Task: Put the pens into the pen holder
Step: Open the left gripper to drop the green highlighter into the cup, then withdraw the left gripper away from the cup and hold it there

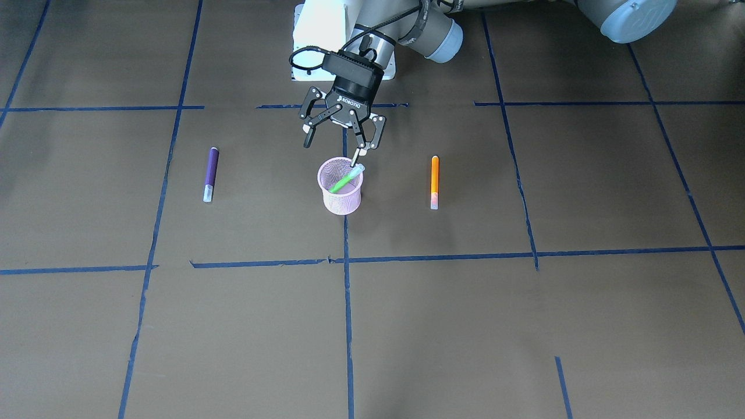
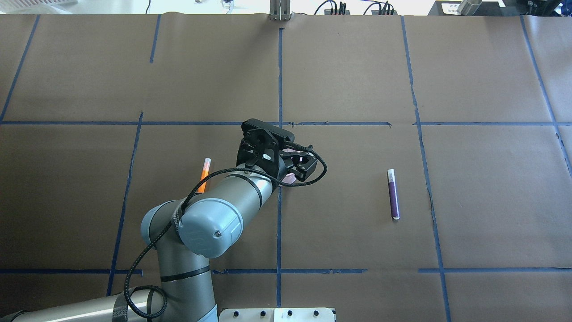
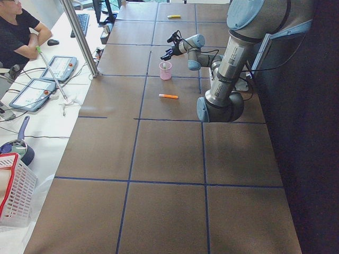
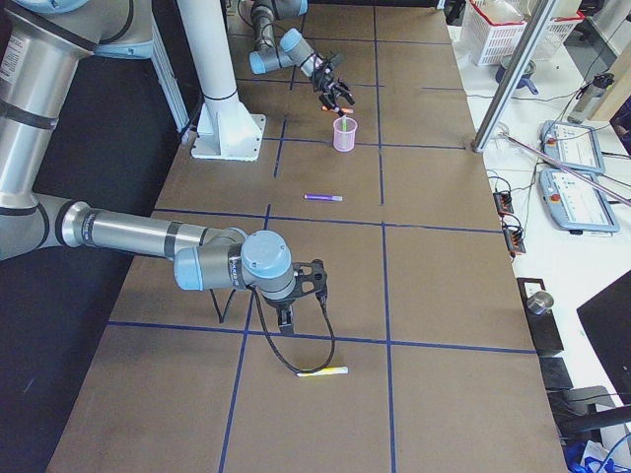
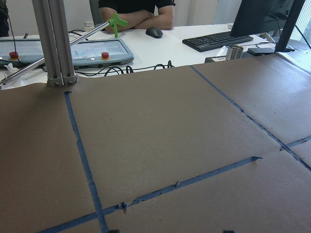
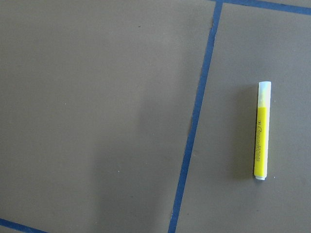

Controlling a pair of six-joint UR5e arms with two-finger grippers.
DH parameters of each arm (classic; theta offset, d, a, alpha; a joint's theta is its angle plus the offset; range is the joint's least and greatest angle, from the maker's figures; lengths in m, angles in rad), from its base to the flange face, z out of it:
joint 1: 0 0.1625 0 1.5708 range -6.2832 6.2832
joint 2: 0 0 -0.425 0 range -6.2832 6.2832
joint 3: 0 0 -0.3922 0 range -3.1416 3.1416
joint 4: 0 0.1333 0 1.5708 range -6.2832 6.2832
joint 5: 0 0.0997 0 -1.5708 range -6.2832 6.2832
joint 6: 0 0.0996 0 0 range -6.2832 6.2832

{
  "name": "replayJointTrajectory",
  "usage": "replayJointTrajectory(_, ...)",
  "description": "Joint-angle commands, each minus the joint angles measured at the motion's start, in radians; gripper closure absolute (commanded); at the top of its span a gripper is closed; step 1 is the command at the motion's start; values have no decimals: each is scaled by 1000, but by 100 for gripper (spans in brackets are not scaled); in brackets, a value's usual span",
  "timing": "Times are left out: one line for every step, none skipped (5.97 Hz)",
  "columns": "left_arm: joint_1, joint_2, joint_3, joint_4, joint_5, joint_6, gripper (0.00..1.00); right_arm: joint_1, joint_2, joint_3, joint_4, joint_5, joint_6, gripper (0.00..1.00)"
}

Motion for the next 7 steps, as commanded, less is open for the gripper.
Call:
replayJointTrajectory(-18,9,-83,14,-1,0,0,0,37,-45,0,-34,2,0)
replayJointTrajectory(-59,48,-85,20,-9,2,0,0,98,-152,4,-36,2,0)
replayJointTrajectory(-111,93,-88,20,-52,2,0,0,149,-238,6,-38,2,0)
replayJointTrajectory(-204,158,-92,20,-208,2,1,0,177,-287,4,-45,2,0)
replayJointTrajectory(-304,230,-94,19,-409,2,1,0,212,-336,4,-45,3,0)
replayJointTrajectory(-350,279,-94,20,-502,2,1,0,236,-381,4,-47,3,0)
replayJointTrajectory(-384,343,-96,20,-600,2,1,0,299,-472,6,-48,3,0)
